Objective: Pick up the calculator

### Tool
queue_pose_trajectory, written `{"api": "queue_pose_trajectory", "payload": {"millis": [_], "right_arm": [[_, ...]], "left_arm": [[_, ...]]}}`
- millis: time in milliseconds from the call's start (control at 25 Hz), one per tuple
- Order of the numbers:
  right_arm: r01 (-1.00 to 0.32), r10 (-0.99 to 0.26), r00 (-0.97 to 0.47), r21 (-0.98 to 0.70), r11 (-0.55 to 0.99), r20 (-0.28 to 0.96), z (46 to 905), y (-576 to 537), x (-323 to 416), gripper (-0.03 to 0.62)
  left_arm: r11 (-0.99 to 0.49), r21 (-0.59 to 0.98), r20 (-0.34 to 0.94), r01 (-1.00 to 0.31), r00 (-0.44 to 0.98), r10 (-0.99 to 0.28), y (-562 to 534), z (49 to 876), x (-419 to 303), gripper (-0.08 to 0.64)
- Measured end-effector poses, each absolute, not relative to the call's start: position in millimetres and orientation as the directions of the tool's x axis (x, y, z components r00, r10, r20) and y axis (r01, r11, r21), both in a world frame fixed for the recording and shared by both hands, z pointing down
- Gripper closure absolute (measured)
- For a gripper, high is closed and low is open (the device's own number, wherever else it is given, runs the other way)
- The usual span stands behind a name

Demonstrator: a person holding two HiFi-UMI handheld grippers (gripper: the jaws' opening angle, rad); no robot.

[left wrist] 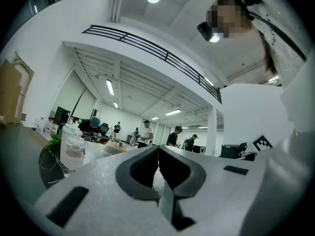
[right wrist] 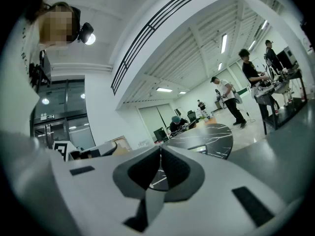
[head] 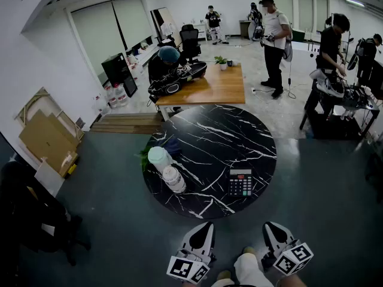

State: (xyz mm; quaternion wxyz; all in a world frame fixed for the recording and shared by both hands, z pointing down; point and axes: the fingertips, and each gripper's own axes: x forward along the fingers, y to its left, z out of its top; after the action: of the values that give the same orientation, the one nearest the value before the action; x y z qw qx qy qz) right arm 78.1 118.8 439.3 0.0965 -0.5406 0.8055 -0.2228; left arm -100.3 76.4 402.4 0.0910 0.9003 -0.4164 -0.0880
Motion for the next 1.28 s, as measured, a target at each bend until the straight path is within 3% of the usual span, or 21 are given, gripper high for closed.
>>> {"api": "queue_pose_trajectory", "payload": {"millis": [520,800,960,1280], "right_arm": [[-0.727,-0.776,-0.617,-0.474,0.496,0.134,456.7,-16.7,113.3,0.583],[-0.716,-0.725,-0.657,-0.473,0.513,0.207,487.9,-82.2,127.3,0.58],[-0.706,-0.683,-0.675,-0.512,0.489,0.28,514.0,-116.1,131.3,0.505],[-0.694,-0.555,-0.713,-0.543,0.472,0.429,563.0,-178.3,136.1,0.482]], "left_arm": [[-0.547,0.231,-0.112,-0.805,0.536,-0.837,-18.8,403.8,-49.7,0.552],[-0.506,0.213,-0.078,-0.836,0.502,-0.862,-52.6,419.8,-40.7,0.552],[-0.49,0.219,-0.06,-0.844,0.489,-0.87,-76.9,432.5,-38.1,0.552],[-0.48,0.242,-0.033,-0.843,0.488,-0.872,-125.5,470.3,-38.3,0.552]]}}
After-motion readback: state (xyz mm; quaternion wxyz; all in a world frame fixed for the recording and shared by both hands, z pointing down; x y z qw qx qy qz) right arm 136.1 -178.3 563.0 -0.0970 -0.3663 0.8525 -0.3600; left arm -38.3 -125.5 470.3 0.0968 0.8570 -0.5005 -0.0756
